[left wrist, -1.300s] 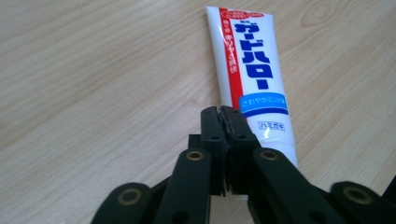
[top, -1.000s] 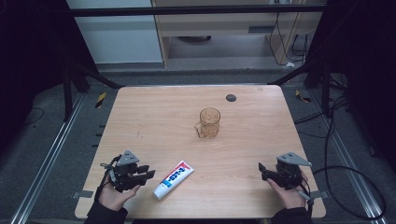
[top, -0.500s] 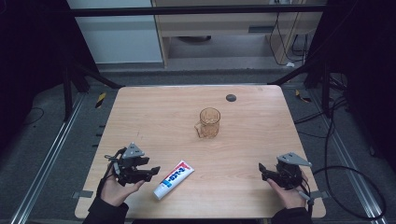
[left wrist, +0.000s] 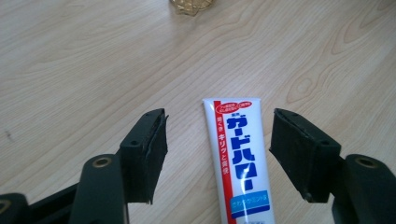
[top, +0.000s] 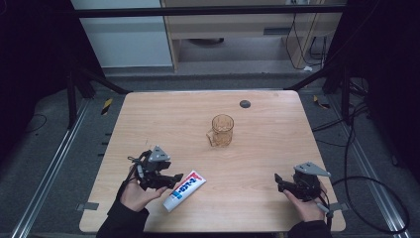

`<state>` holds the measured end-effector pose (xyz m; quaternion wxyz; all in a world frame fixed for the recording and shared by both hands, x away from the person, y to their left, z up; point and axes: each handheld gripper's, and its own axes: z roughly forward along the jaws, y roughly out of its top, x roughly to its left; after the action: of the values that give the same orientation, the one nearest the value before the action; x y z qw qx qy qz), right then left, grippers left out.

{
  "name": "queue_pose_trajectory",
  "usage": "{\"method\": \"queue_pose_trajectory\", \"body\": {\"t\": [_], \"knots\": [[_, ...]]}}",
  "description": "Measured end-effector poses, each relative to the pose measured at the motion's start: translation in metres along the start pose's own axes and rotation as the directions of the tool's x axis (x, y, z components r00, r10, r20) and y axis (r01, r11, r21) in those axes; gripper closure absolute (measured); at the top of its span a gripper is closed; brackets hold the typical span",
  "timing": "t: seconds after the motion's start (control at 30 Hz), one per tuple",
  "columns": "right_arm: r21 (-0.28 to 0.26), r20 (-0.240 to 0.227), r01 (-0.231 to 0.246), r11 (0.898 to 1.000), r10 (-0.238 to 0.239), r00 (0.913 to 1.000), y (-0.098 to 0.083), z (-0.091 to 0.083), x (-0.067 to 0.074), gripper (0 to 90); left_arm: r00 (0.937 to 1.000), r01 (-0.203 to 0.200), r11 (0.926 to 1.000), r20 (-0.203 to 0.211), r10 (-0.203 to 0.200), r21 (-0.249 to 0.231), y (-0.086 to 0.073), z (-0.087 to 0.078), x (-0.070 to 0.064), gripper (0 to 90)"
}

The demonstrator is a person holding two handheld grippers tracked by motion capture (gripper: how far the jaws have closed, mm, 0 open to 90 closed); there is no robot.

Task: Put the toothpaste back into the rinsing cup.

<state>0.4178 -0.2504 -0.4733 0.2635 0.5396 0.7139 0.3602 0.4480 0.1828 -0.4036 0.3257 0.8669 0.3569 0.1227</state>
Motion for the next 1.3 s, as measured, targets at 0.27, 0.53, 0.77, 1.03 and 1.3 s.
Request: {"method": "queue_pose_trajectory", "body": {"t": [0.27,0.53,0.77,1.03,1.3], "knots": [[0.005,-0.006,-0.005,1.000,0.005,1.0000,0.000,0.001,0.000,22.6,1.0000,-0.006,0.9988,0.008,0.006,0.048,0.002,0.018,-0.006,34.6],[0.020,-0.012,0.009,1.000,-0.009,0.9999,-0.001,0.004,0.001,23.1,0.9999,-0.005,0.9943,0.013,0.004,0.107,0.000,0.036,-0.007,35.5],[0.030,-0.020,0.008,1.000,-0.008,0.9998,-0.002,0.005,0.002,23.3,0.9994,-0.015,0.9888,0.033,0.010,0.148,0.001,0.045,-0.010,36.4],[0.030,-0.020,0.012,0.999,-0.011,0.9997,-0.002,0.006,0.001,23.3,0.9991,-0.019,0.9825,0.040,0.012,0.185,0.000,0.054,-0.012,37.7],[0.035,-0.024,0.012,0.999,-0.011,0.9996,-0.002,0.007,0.001,23.4,0.9991,-0.028,0.9762,0.037,0.021,0.215,-0.003,0.065,-0.016,38.3]]}}
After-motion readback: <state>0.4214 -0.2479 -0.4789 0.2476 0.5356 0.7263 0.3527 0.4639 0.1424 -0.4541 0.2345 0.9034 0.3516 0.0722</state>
